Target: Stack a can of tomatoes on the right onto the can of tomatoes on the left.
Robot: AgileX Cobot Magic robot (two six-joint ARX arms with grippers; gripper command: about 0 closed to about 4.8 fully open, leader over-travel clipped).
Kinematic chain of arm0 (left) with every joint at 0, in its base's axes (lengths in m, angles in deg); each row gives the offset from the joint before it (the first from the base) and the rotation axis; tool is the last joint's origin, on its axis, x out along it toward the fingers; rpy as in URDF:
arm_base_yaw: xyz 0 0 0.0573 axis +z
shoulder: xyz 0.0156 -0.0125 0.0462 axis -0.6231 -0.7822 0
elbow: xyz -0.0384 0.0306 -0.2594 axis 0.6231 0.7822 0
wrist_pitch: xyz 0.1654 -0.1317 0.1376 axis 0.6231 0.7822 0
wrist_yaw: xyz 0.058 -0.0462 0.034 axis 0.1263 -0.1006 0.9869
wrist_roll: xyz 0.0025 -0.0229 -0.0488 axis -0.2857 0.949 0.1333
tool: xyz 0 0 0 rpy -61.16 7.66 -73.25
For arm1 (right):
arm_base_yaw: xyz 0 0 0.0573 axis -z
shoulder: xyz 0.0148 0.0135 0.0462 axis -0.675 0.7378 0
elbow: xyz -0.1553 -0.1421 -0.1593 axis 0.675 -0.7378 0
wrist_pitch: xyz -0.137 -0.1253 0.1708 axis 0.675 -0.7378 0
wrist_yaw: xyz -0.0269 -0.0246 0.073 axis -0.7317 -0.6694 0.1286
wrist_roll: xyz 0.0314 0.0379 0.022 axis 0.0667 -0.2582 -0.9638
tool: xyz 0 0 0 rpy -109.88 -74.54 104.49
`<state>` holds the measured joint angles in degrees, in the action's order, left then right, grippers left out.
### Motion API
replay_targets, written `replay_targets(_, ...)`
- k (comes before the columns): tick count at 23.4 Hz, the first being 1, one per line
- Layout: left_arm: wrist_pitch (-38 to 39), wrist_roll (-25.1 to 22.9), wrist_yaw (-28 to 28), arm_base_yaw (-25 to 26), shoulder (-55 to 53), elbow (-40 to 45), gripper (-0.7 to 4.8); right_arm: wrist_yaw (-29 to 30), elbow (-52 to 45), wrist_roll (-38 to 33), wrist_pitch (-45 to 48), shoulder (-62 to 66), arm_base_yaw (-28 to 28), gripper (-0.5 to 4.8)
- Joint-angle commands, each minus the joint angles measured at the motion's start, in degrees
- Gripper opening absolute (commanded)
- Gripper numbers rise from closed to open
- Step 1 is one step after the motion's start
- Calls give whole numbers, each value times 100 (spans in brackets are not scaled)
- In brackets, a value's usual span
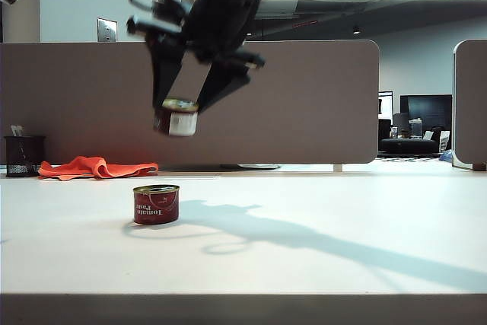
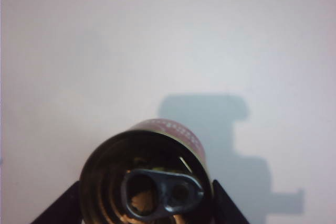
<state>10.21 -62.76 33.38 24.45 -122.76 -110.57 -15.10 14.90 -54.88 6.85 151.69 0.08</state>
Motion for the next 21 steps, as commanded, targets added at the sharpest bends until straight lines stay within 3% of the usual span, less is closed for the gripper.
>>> replay_targets(1,-26,-22,9,11,17,-33,350,-7,492,26,-214,321,-61,274)
replay_targets(6,-20,-22,9,11,17,-31,350,-22,1036,153,-634,774,-140,274)
replay_targets(10,-17,-22,4,11,20,-31,349,-396,1038,221,-761,778,-273,274)
replay_targets(21,-4,-22,-20,11,22,-33,349,-638,1038,319,-885,890,-444,274)
